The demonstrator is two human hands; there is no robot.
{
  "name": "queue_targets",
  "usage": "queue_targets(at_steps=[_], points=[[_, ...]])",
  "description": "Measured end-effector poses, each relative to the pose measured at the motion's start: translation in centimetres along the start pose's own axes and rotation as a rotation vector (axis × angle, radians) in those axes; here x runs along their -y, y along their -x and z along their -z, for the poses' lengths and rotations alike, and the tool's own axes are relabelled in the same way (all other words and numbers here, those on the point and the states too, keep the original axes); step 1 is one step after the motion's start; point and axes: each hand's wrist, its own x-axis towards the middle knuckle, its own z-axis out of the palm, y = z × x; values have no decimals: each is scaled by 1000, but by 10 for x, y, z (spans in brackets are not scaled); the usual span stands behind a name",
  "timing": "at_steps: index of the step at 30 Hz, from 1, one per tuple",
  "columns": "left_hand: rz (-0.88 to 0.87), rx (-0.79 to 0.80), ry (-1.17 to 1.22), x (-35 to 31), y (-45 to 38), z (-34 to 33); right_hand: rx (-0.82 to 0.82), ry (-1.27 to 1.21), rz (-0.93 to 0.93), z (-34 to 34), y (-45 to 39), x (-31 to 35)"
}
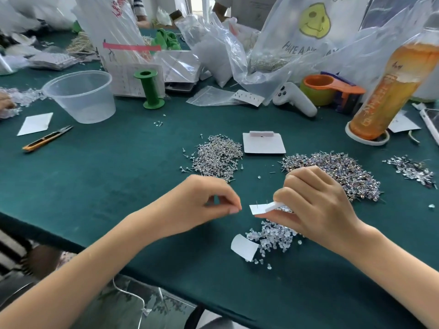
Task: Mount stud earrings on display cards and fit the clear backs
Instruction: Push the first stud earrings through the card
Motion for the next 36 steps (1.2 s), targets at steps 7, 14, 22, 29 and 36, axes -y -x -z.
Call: queue_targets(at_steps=[7,14,22,29,36], points=[[122,109,372,-6,-55,11,-46,95,18,-2,6,-4],[74,160,494,-1,-61,-7,-42,105,-6,-2,11,-9],[28,140,514,2,-57,-9,-50,108,-38,-4,11,-10],[26,154,526,2,-55,-10,-47,104,-33,-5,12,-8],[48,166,514,3,-53,-9,-39,102,-36,-4,11,-7]])
